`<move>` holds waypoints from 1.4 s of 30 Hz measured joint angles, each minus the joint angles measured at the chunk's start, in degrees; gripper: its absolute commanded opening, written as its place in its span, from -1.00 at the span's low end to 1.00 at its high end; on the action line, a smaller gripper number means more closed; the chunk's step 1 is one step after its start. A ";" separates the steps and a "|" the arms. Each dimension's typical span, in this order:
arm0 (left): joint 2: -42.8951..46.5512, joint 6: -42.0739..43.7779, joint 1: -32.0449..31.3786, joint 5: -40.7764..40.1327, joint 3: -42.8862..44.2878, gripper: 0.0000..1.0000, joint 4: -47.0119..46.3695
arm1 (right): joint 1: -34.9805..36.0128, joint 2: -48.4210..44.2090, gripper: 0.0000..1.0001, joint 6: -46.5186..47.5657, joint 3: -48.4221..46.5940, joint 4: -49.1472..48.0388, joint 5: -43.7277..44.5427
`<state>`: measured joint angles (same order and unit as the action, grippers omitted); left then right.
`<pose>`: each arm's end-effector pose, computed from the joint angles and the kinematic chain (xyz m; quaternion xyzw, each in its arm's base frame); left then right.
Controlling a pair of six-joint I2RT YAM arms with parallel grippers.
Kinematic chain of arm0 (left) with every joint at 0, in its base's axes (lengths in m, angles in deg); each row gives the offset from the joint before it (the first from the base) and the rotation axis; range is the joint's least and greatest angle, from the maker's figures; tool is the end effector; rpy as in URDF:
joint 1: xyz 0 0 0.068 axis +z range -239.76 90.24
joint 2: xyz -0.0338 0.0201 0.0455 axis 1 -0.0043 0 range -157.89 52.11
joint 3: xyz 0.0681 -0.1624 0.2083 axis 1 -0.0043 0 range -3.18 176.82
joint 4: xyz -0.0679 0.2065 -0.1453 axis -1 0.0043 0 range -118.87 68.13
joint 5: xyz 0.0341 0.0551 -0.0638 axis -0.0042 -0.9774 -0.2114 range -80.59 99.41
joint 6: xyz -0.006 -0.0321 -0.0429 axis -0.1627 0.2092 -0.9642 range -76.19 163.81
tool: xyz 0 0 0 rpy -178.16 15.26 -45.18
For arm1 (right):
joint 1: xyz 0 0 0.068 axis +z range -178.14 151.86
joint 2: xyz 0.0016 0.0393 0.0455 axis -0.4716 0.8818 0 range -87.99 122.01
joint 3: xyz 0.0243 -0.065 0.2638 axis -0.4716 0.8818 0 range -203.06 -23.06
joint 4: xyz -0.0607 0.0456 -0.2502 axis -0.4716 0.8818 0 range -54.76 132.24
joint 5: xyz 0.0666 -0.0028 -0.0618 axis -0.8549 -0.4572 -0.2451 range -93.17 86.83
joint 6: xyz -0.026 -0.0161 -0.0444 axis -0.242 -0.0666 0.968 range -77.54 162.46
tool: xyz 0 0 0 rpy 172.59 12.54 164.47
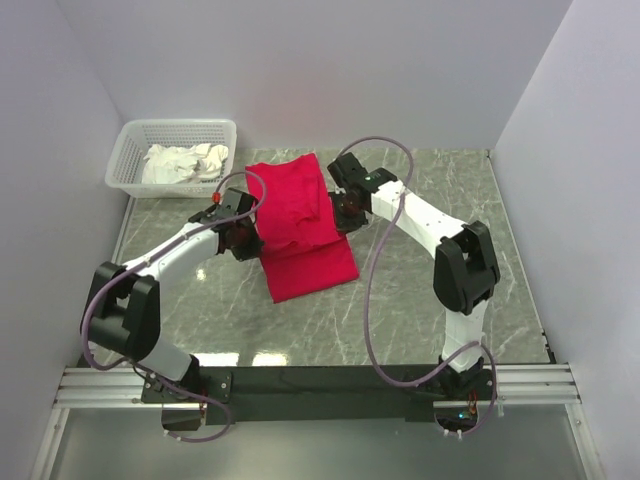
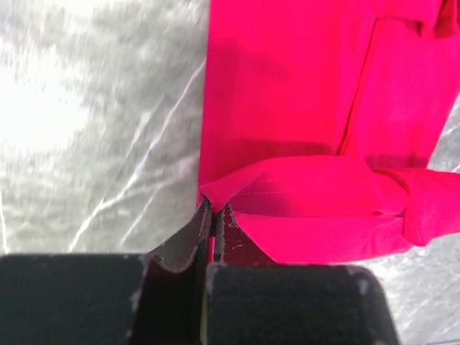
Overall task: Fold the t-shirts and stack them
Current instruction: Fold the tshirt
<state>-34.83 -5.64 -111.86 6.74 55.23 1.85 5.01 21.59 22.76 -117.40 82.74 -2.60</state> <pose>0.2840 -0.1135 0.2186 -0.2339 0.9352 -0.1367 0.2282 0.3441 0.2244 0.2582 -0.1126 0.9653 0.1005 0.2132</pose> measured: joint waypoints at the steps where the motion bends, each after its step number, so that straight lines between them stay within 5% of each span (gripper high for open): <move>1: -0.52 0.52 0.09 -0.20 0.26 -0.99 -0.46 | -0.22 0.81 -1.00 0.24 -0.39 -0.48 0.15; 25: -9.33 3.80 0.33 -2.14 0.87 -0.97 -7.98 | -2.95 8.81 -1.00 0.63 -0.11 -8.87 -0.13; 35: -10.03 5.09 0.33 -2.86 -0.20 -0.47 -11.04 | -3.04 9.49 -0.71 -2.01 4.44 -14.84 0.52; 42: -7.67 5.90 0.07 -3.61 -0.28 0.16 -11.52 | -3.06 7.50 -0.28 -3.41 6.73 -16.98 2.32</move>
<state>-42.50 0.26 -111.80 3.13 54.95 -9.67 1.95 29.09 19.35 -110.67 65.76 -0.28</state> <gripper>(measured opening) 0.494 0.318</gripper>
